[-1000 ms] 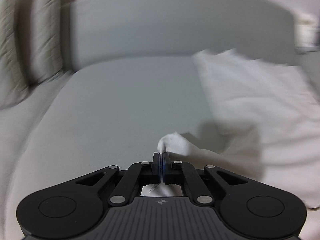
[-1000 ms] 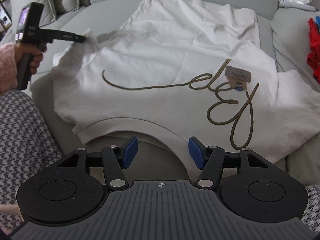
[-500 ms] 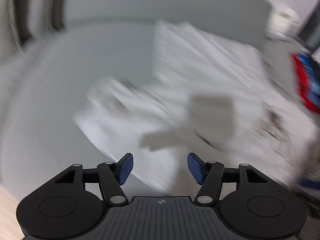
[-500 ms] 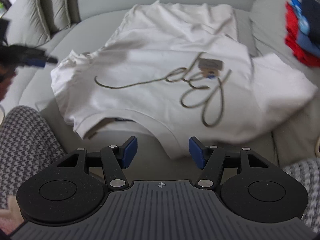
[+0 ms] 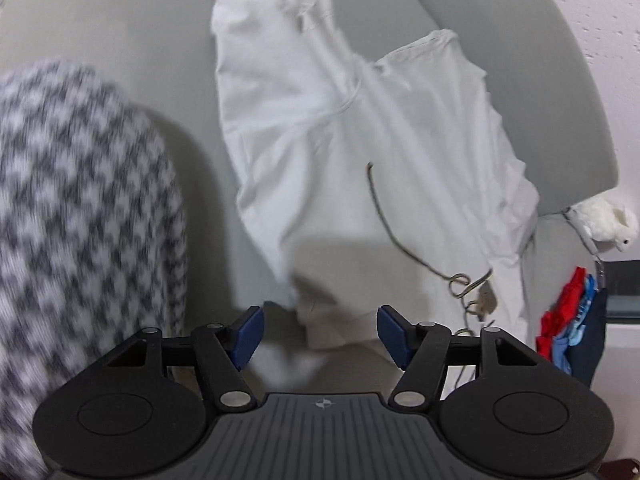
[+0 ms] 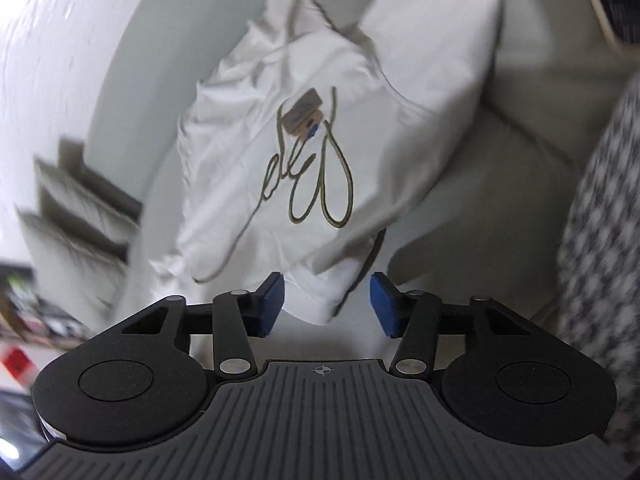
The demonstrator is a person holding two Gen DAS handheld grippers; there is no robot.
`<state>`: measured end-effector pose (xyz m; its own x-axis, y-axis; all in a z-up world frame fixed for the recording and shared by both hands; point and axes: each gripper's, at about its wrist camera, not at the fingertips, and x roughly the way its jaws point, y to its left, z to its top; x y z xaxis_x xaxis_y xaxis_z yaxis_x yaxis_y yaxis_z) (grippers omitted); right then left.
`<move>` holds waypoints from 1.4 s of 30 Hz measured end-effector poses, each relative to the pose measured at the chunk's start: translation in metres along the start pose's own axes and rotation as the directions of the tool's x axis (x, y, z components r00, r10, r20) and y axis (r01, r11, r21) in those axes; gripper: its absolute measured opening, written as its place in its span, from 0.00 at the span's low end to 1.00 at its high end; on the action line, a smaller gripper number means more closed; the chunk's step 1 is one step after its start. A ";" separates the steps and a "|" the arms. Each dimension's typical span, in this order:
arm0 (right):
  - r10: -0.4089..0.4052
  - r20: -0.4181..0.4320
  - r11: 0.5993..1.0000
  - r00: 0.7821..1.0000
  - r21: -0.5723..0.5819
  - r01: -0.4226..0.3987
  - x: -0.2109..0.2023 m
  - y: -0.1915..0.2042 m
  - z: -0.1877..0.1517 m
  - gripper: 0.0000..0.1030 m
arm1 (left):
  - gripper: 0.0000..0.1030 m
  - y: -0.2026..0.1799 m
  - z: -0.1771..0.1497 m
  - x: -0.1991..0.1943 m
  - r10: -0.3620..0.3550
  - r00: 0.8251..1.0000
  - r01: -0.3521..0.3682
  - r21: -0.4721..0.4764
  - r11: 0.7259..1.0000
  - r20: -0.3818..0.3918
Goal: Fold clothes
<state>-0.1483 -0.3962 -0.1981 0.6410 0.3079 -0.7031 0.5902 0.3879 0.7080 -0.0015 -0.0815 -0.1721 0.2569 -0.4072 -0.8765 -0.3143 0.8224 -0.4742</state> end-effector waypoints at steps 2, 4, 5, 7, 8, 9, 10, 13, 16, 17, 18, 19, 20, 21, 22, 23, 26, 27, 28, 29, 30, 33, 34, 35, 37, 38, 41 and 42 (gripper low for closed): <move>-0.003 -0.006 1.000 1.000 -0.002 0.003 0.002 -0.002 -0.003 0.52 | 0.59 0.003 0.001 0.005 -0.005 1.000 0.006 -0.043 0.999 0.012; -0.004 -0.009 1.000 1.000 -0.002 0.004 0.006 -0.004 -0.005 0.52 | 0.58 0.006 0.003 0.009 -0.010 1.000 0.012 -0.082 0.997 0.024; -0.003 -0.009 1.000 1.000 -0.002 0.003 0.007 -0.004 -0.005 0.52 | 0.57 0.007 0.005 0.011 -0.014 0.999 0.017 -0.079 0.997 0.034; 0.006 -0.006 1.000 1.000 -0.003 -0.006 0.010 -0.005 -0.005 0.52 | 0.58 0.008 0.009 0.015 -0.022 0.998 0.026 -0.074 0.997 0.054; 0.017 -0.003 1.000 1.000 -0.005 -0.017 0.012 -0.004 -0.004 0.52 | 0.58 0.008 0.011 0.016 -0.027 0.998 0.032 -0.072 0.997 0.064; 0.024 0.002 1.000 1.000 -0.004 -0.024 0.015 -0.003 -0.003 0.51 | 0.58 0.010 0.012 0.018 -0.034 0.997 0.039 -0.075 0.996 0.073; 0.028 0.009 1.000 1.000 0.000 -0.028 0.019 -0.004 -0.002 0.50 | 0.58 0.012 0.014 0.019 -0.042 0.996 0.049 -0.086 0.995 0.078; 0.051 0.031 0.998 0.998 0.022 -0.052 0.029 -0.008 0.001 0.46 | 0.50 0.019 0.015 0.020 -0.067 0.993 0.078 -0.113 0.990 0.099; 0.009 0.049 0.999 0.999 -0.044 -0.007 0.034 -0.003 0.000 0.04 | 0.06 0.009 0.014 0.014 0.026 0.994 -0.025 -0.009 1.000 0.105; -0.014 0.051 0.996 0.999 -0.082 0.018 0.033 0.001 0.000 0.04 | 0.04 0.006 0.013 0.010 0.031 0.993 -0.035 0.038 0.999 0.113; -0.023 0.052 0.994 0.998 -0.104 0.028 0.030 0.003 0.000 0.03 | 0.04 0.002 0.013 0.005 0.039 0.992 -0.048 0.072 0.996 0.117; -0.039 0.054 0.990 0.998 -0.136 0.046 0.026 0.009 -0.001 0.03 | 0.03 -0.002 0.012 0.000 0.047 0.992 -0.060 0.106 0.992 0.121; -0.061 0.057 0.982 0.997 -0.177 0.070 0.020 0.016 -0.002 0.02 | 0.03 -0.006 0.011 -0.005 0.058 0.990 -0.075 0.138 0.988 0.125; -0.075 0.056 0.976 0.996 -0.202 0.085 0.017 0.020 -0.002 0.02 | 0.03 -0.011 0.010 -0.010 0.080 0.989 -0.100 0.160 0.982 0.127; -0.097 0.051 0.968 0.994 -0.227 0.107 0.013 0.025 -0.003 0.01 | 0.04 -0.015 0.008 -0.015 0.101 0.986 -0.124 0.182 0.975 0.130; -0.130 0.044 0.955 0.991 -0.262 0.137 0.008 0.033 -0.005 0.01 | 0.04 -0.020 0.006 -0.020 0.123 0.983 -0.148 0.204 0.968 0.133; -0.221 0.031 0.921 0.975 -0.321 0.219 0.002 0.043 -0.010 0.01 | 0.07 -0.021 0.008 -0.007 0.187 0.978 -0.203 0.240 0.949 0.090; -0.240 0.029 0.914 0.970 -0.329 0.236 0.005 0.042 -0.010 0.01 | 0.12 -0.019 0.011 0.003 0.217 0.974 -0.225 0.250 0.942 0.060; -0.257 0.017 0.908 0.966 -0.339 0.247 0.011 0.040 -0.009 0.02 | 0.14 -0.017 0.012 0.005 0.228 0.972 -0.234 0.253 0.939 0.054; -0.274 -0.006 0.900 0.962 -0.355 0.254 0.021 0.035 -0.008 0.06 | 0.16 -0.015 0.014 0.003 0.222 0.974 -0.228 0.256 0.939 0.053; -0.281 -0.020 0.897 0.960 -0.361 0.255 0.024 0.034 -0.006 0.08 | 0.30 -0.014 0.015 -0.002 0.212 0.976 -0.217 0.264 0.940 0.050; -0.289 -0.024 0.888 0.957 -0.381 0.258 0.014 0.041 0.001 0.50 | 0.40 -0.023 0.015 -0.027 0.155 0.986 -0.168 0.346 0.923 0.063; -0.293 -0.010 0.872 0.956 -0.413 0.263 0.006 0.046 0.004 0.52 | 0.42 -0.026 0.016 -0.031 0.152 0.985 -0.172 0.369 0.913 0.083; -0.290 0.013 0.849 0.957 -0.458 0.264 -0.004 0.054 0.008 0.51 | 0.43 -0.035 0.019 -0.040 0.144 0.980 -0.189 0.420 0.888 0.136; -0.272 0.055 0.809 0.961 -0.527 0.260 -0.018 0.069 0.023 0.51 | 0.44 -0.055 0.032 -0.048 0.106 0.969 -0.207 0.502 0.840 0.222; -0.259 0.082 0.789 0.962 -0.557 0.259 -0.022 0.077 0.032 0.51 | 0.44 -0.068 0.045 -0.050 0.076 0.964 -0.205 0.532 0.821 0.254; -0.218 0.183 0.716 0.959 -0.637 0.284 -0.023 0.104 0.064 0.51 | 0.46 -0.101 0.078 -0.044 0.011 0.951 -0.198 0.583 0.788 0.308; -0.199 0.235 0.668 0.951 -0.678 0.307 -0.019 0.117 0.079 0.51 | 0.46 -0.113 0.090 -0.038 -0.009 0.947 -0.194 0.596 0.779 0.321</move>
<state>-0.0524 -0.4256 -0.0966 0.6080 0.0117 -0.7939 0.2588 0.9424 0.2120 0.1066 -0.1228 -0.0774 0.5391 -0.2656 -0.7993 0.2495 0.9568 -0.1496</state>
